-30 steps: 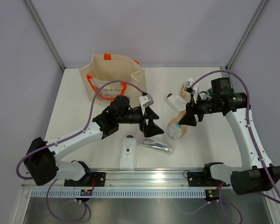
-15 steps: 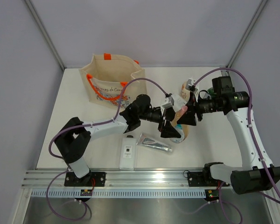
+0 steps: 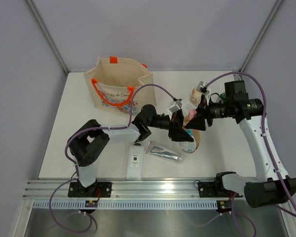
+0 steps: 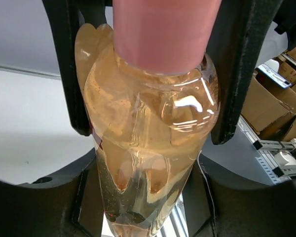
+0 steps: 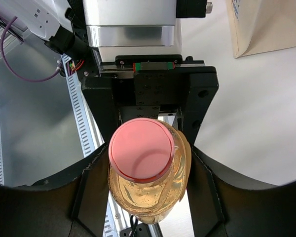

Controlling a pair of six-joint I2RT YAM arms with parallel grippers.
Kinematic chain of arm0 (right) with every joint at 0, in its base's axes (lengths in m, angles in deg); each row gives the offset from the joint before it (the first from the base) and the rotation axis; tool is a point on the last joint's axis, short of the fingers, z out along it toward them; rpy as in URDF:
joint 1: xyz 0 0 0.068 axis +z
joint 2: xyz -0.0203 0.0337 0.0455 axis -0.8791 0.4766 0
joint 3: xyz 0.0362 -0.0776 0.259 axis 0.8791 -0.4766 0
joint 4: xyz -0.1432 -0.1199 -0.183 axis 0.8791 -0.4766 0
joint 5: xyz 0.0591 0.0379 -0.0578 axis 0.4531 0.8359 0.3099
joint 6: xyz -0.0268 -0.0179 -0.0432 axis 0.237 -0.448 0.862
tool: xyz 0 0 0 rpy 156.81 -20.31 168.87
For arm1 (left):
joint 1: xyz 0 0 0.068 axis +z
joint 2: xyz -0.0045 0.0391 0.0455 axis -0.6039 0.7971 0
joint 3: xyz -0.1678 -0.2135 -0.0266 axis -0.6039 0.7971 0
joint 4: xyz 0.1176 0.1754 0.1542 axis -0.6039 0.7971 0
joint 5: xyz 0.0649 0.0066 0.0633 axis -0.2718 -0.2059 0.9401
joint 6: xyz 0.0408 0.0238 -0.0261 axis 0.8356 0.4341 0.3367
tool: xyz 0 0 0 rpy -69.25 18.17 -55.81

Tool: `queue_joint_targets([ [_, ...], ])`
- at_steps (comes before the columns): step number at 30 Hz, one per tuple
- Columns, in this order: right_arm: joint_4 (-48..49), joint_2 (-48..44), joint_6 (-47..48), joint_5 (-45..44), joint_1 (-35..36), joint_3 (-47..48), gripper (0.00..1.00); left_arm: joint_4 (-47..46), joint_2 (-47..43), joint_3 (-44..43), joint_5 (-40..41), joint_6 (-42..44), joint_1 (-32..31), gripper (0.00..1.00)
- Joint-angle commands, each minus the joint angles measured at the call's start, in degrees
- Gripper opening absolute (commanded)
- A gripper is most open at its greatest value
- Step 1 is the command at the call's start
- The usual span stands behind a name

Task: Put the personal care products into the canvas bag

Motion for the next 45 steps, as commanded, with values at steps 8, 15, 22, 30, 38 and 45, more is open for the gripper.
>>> queue_joint_targets([
  [8, 17.5, -6.2, -11.7, -7.8, 0.2, -2.1, 0.88, 24.0, -12.9, 2.7, -2.1, 13.3, 2.2, 0.0],
  [15, 23.7, -8.2, -15.9, -10.7, 0.0, -2.1, 1.0, 47.3, -22.4, 3.0, -0.3, 19.7, 8.8, 0.0],
  [22, 29.1, -12.6, -19.7, -2.4, -9.9, -7.7, 0.99, 68.2, -30.9, -14.2, 14.8, 11.7, 19.6, 0.0],
  [30, 41.3, -15.8, -25.9, 3.1, -15.2, -22.7, 1.0, 71.6, -28.2, -29.2, 39.8, -9.9, 32.4, 0.0],
  [38, 44.5, -18.8, -26.6, 2.7, -16.9, -26.3, 1.0, 64.3, -17.5, -33.3, 67.9, -19.1, 36.4, 0.0],
  [45, 43.9, -19.4, -26.0, 2.7, -18.4, -26.2, 1.0, 71.0, -5.4, -43.4, 71.3, -17.5, 36.6, 0.0],
])
